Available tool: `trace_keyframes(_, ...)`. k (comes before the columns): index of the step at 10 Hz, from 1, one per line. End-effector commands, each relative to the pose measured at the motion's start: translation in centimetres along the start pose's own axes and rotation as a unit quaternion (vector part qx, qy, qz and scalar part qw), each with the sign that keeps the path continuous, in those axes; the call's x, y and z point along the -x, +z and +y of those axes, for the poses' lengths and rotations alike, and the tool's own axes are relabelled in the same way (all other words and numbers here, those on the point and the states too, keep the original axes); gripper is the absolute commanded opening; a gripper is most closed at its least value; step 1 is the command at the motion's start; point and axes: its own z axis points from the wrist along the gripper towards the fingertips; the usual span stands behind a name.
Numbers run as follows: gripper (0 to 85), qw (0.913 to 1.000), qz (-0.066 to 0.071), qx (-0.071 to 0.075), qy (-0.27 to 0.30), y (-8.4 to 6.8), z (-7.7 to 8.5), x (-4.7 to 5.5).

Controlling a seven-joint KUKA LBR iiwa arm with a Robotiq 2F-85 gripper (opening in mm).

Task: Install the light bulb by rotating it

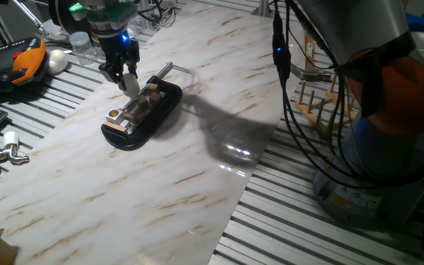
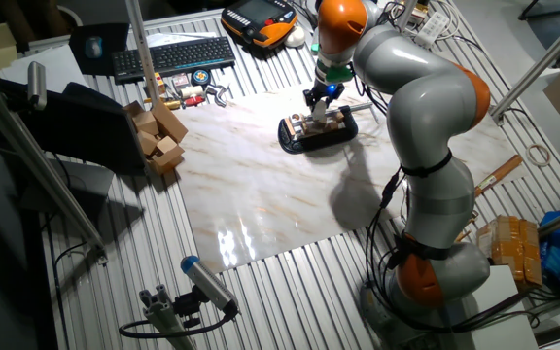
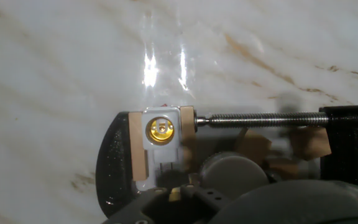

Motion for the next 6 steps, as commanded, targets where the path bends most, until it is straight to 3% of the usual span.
trace_keyframes(1, 0.0, 1.0, 0.003, 0.0, -0.001, 0.01, 0.14, -0.13)
trace_keyframes(4, 0.0, 0.9998, 0.013, -0.012, -0.009, 0.01, 0.52, -0.56)
trace_keyframes(6, 0.0, 0.9997, 0.016, -0.01, -0.012, -0.07, 0.54, -0.67)
